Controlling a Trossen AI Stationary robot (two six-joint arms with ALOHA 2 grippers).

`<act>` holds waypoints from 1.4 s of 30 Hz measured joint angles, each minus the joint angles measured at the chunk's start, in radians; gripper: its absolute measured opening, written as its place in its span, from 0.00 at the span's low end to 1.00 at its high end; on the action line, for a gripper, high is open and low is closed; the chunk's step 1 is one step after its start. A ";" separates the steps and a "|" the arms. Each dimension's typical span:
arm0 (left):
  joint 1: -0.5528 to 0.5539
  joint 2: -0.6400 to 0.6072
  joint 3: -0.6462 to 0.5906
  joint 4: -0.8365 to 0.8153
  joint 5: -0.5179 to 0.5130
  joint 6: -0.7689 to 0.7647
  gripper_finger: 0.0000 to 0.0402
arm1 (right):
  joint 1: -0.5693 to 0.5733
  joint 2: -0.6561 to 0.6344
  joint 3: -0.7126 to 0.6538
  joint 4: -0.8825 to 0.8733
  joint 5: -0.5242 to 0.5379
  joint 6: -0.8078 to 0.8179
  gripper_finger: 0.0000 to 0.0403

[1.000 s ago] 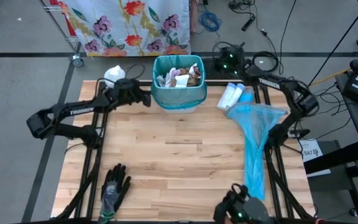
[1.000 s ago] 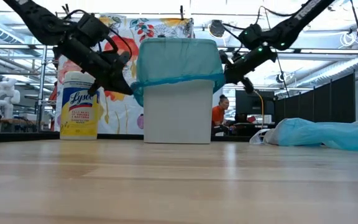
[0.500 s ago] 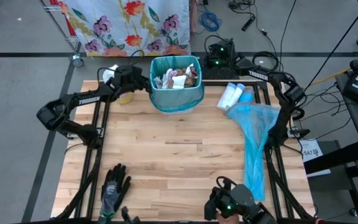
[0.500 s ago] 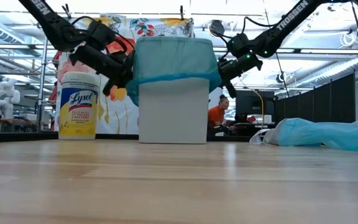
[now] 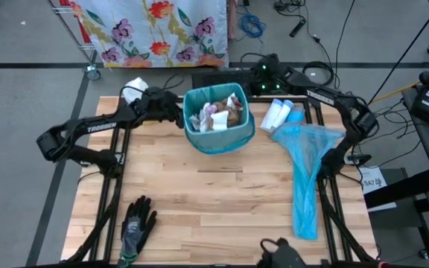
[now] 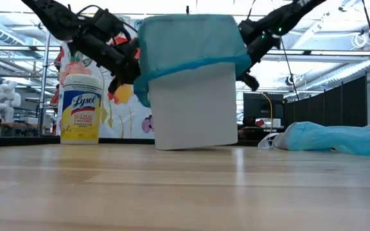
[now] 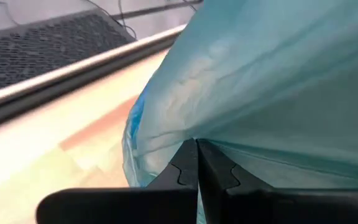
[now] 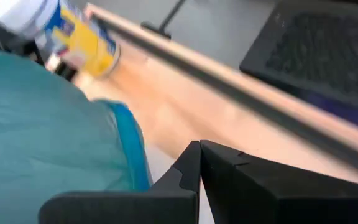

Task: Place trash/remove bag and relplace
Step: Move the white trash bin to the center of the table

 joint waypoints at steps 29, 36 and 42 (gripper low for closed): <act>-0.392 -0.371 0.001 -0.721 -0.461 -0.048 0.00 | 0.670 -0.375 0.000 -0.689 0.680 0.635 0.00; -0.392 -0.497 0.000 -0.735 -0.461 -0.004 0.00 | 1.176 -0.395 0.000 -0.835 0.917 1.168 0.00; -0.398 -0.512 -0.002 -0.655 -0.338 0.111 0.00 | 1.444 -0.247 0.000 -0.672 1.034 1.308 0.00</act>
